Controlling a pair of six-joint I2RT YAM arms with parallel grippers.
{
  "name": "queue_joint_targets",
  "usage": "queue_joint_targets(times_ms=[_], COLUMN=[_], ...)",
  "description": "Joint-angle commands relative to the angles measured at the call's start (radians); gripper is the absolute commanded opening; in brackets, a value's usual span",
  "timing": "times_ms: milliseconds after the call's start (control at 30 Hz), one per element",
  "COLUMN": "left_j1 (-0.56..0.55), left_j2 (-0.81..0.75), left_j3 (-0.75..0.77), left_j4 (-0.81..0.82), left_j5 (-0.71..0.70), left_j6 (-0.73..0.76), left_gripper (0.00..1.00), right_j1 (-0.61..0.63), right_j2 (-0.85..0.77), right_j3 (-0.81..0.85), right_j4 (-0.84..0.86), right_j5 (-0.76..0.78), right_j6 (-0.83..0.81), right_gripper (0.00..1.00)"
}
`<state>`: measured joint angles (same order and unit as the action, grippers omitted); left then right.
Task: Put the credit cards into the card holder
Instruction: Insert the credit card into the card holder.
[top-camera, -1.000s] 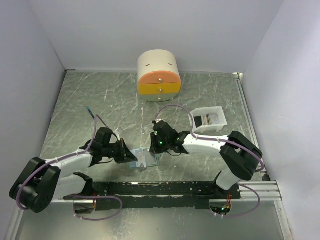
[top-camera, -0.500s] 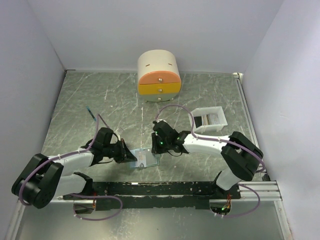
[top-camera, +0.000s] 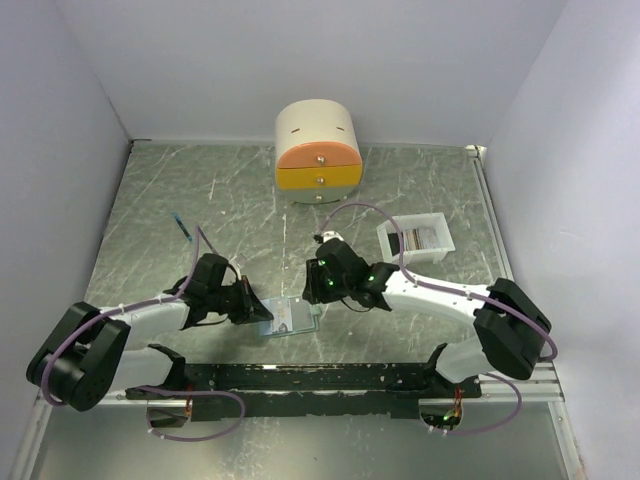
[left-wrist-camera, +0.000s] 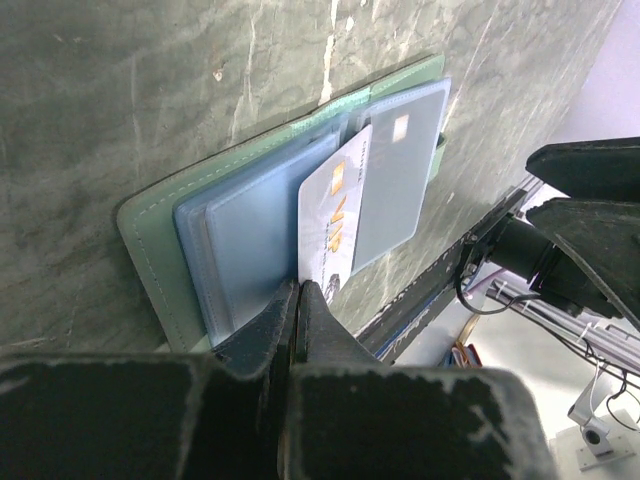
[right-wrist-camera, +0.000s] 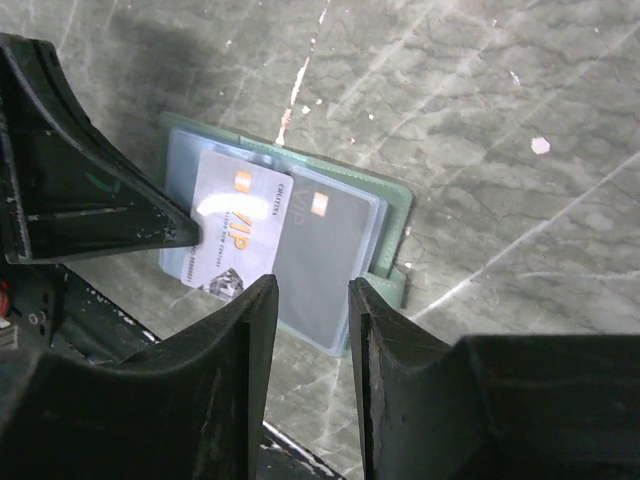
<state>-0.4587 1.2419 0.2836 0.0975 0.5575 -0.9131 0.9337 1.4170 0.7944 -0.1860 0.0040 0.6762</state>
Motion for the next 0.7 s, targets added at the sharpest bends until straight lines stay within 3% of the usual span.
queue_joint_targets(times_ms=[0, 400, 667], left_j1=[0.009, 0.01, 0.009], left_j2=[0.007, -0.041, -0.009], left_j3=[0.014, 0.005, 0.008], left_j4=[0.014, -0.013, -0.011], left_j5=[-0.044, -0.102, -0.046], left_j6=[0.005, 0.001, 0.005], left_gripper=[0.07, 0.07, 0.07], right_j1=[0.006, 0.006, 0.007], right_j2=[-0.016, 0.019, 0.026], right_j3=[-0.032, -0.114, -0.144], right_j4=[-0.005, 0.098, 0.118], right_j5=[0.033, -0.03, -0.024], right_j6=[0.008, 0.062, 0.075], right_gripper=[0.36, 0.41, 0.42])
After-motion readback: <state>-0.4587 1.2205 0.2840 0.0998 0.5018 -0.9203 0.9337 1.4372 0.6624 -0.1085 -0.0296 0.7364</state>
